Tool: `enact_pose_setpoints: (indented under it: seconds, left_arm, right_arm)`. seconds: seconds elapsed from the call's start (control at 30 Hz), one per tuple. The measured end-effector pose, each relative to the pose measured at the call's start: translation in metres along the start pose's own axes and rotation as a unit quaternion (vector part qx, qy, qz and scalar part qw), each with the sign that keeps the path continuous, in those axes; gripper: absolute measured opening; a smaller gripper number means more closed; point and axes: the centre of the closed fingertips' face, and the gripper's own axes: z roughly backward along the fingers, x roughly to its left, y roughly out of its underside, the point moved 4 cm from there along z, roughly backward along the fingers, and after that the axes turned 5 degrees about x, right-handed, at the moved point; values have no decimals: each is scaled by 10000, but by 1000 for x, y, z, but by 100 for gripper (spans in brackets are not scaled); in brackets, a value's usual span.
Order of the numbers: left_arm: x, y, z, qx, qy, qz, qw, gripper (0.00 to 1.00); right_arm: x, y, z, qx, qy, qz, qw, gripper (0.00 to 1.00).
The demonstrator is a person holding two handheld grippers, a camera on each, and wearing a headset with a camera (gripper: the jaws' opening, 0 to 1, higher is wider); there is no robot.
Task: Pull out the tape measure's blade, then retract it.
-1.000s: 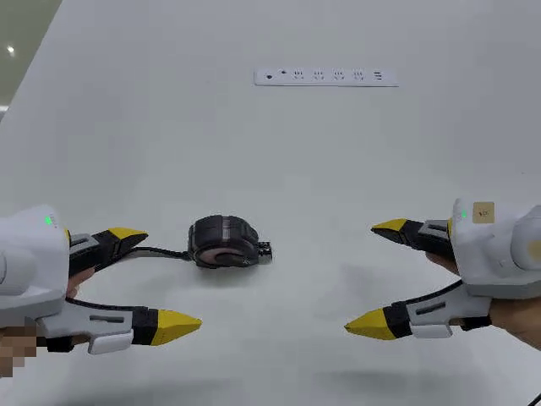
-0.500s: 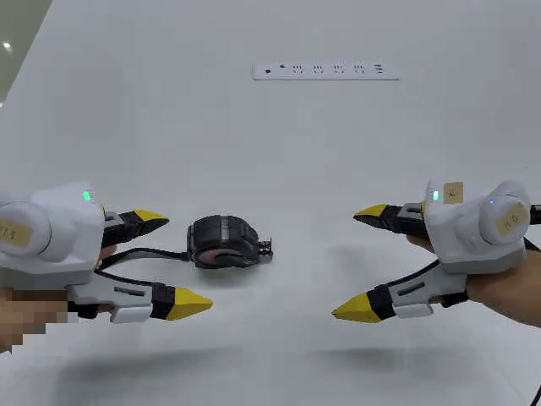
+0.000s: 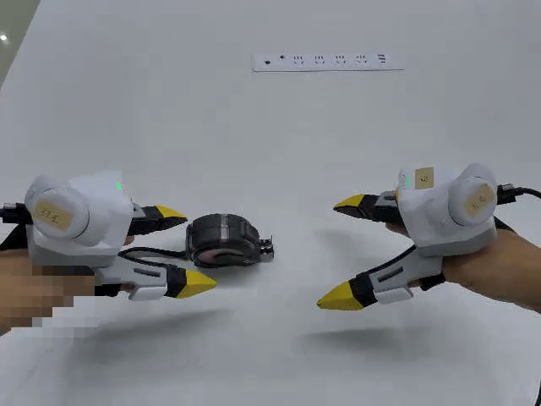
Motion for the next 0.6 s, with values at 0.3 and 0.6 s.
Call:
enact_pose_setpoints:
  seconds: [0.3,0.6]
  left_arm:
    - [5,2,-9,112,34,-74,9999,41]
    - [5,2,-12,106,71,-147,9998,29]
  right_arm:
    - [-3,-2,-9,-16,-94,-39,9999,86]
    - [-3,-2,-16,-4,-168,-17,9999,86]
